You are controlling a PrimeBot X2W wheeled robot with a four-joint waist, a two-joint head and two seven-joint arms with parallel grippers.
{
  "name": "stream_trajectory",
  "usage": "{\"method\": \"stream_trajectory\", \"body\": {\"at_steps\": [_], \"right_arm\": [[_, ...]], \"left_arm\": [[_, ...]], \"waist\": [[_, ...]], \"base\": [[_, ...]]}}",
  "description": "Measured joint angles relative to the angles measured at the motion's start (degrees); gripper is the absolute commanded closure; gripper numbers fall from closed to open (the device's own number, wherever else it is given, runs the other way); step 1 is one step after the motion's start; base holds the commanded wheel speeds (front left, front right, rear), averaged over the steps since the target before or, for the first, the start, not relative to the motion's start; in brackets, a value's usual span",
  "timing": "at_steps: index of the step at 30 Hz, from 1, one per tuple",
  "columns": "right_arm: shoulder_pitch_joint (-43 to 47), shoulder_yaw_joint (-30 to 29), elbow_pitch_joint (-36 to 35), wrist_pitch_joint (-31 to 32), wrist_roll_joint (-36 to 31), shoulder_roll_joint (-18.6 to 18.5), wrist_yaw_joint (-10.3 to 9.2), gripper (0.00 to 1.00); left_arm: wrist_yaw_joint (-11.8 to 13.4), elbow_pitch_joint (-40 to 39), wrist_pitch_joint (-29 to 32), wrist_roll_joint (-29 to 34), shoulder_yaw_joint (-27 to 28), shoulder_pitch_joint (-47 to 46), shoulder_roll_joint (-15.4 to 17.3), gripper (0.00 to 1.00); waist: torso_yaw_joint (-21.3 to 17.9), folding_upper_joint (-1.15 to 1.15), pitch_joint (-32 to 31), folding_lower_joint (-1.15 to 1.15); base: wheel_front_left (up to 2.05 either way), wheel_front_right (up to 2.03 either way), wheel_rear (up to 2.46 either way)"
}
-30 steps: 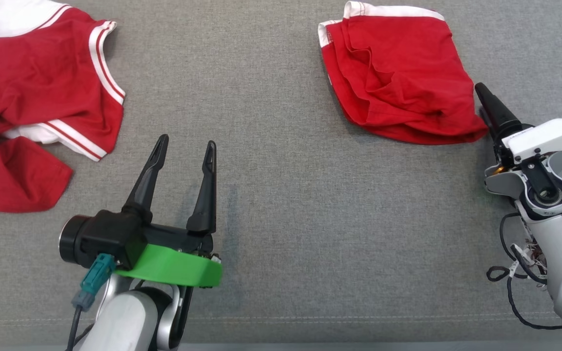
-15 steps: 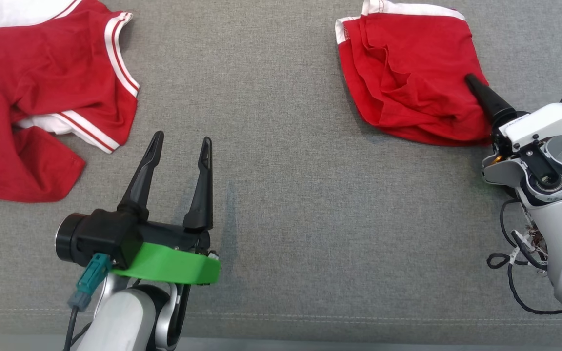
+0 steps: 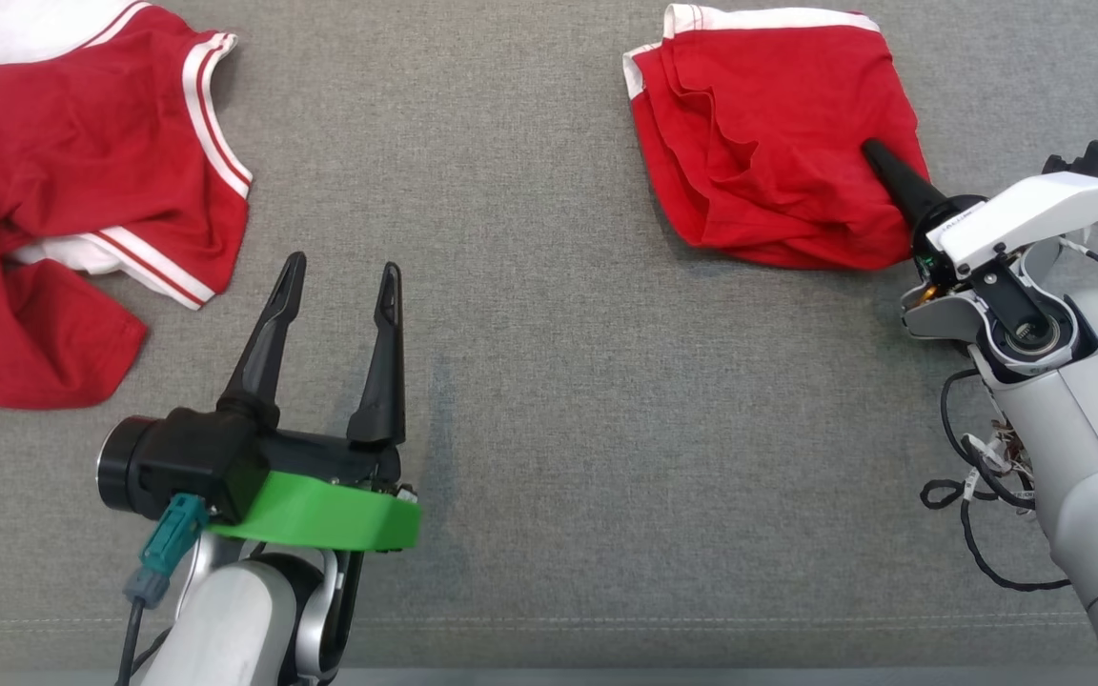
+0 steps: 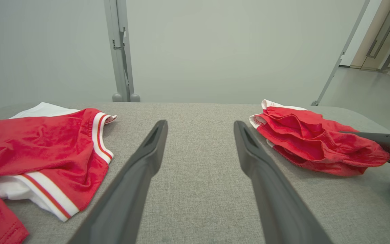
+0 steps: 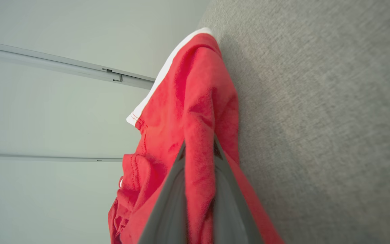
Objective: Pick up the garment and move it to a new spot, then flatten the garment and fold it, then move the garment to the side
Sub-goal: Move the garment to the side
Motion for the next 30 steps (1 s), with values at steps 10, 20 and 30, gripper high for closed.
{"method": "stream_trajectory", "body": {"at_steps": [10, 20, 30], "right_arm": [[-1.18, 0.16, 0.70, -0.09, -0.24, 0.31, 0.44, 1.00], [-3.55, 0.08, 0.58, -0.59, -1.66, -2.36, 0.47, 1.00], [-8.46, -1.59, -0.27, -0.60, -2.05, -5.39, 0.19, 1.00]], "left_arm": [[0.00, 0.48, 0.00, 0.01, 0.74, 0.03, 0.20, 0.00], [0.00, 0.65, 0.08, 0.01, 0.91, 0.20, 0.75, 0.00], [0.00, 0.01, 1.67, 0.03, -0.02, 0.50, 0.91, 0.00]], "waist": [[-2.12, 0.00, -0.59, 0.00], [-5.89, 0.00, -2.02, 0.00], [-10.44, 0.00, -2.81, 0.00]], "base": [[0.00, 0.00, 0.00], [0.00, 0.00, 0.00], [0.00, 0.00, 0.00]]}}
